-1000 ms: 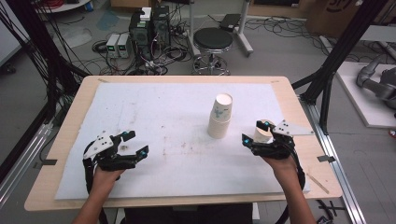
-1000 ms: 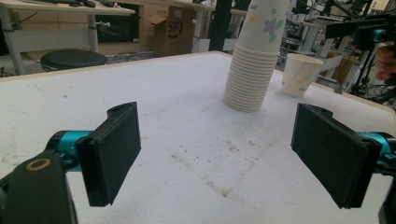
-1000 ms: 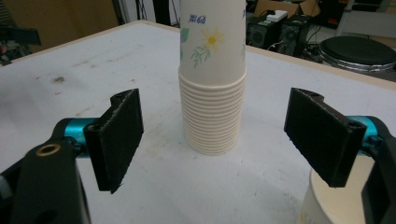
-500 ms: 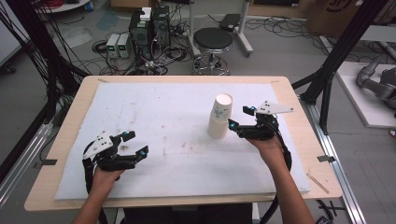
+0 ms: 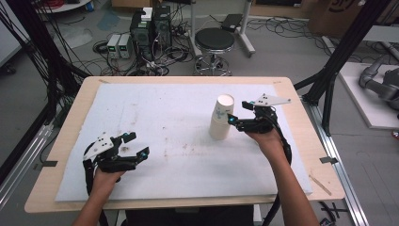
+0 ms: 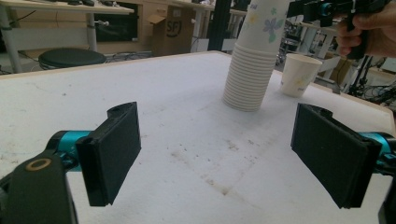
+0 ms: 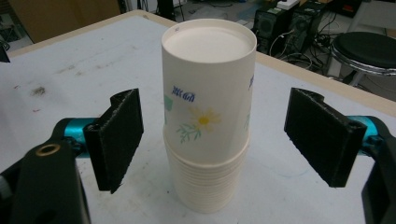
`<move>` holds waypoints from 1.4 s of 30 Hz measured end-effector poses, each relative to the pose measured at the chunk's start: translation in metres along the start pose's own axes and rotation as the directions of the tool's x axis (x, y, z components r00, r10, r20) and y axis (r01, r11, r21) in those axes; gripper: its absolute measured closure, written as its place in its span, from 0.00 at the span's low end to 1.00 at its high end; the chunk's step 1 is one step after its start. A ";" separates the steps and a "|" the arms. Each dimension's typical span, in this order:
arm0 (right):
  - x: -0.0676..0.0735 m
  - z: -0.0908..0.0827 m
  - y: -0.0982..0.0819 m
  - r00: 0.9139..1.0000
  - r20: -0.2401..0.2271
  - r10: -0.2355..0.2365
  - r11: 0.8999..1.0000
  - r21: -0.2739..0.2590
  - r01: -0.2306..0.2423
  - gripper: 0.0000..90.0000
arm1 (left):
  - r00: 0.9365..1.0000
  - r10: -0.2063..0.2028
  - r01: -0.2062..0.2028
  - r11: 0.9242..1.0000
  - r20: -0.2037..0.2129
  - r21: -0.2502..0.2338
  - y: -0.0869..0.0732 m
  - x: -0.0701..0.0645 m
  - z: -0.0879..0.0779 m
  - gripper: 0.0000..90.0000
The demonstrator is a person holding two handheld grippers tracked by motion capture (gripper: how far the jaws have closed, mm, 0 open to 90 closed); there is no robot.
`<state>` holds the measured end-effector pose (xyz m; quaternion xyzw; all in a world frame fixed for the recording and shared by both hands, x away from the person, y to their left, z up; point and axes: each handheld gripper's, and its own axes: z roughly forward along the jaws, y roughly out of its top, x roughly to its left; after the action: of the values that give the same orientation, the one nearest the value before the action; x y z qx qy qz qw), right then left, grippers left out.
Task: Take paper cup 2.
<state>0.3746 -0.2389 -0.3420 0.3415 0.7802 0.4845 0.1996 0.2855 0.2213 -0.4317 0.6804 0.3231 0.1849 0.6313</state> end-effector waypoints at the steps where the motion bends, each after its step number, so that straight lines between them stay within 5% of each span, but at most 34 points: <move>1: 0.000 0.002 0.001 1.000 0.001 0.001 1.000 0.007 -0.001 0.22 | 1.000 0.000 0.000 1.000 0.000 0.000 0.000 0.000 0.000 0.18; 22: -0.001 0.041 0.025 0.999 -0.038 -0.002 0.997 0.074 0.005 0.23 | 1.000 -0.002 0.002 1.000 0.010 0.002 0.000 0.000 0.002 0.18; 42: -0.003 0.043 0.025 0.998 -0.054 -0.009 0.997 0.075 0.013 0.37 | 1.000 -0.001 0.001 1.000 0.015 0.009 -0.001 0.001 0.005 0.18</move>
<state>0.4132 -0.2070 -0.3388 0.3314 0.8048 0.4629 0.1682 0.2892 0.2186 -0.4331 0.6845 0.3195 0.1783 0.6305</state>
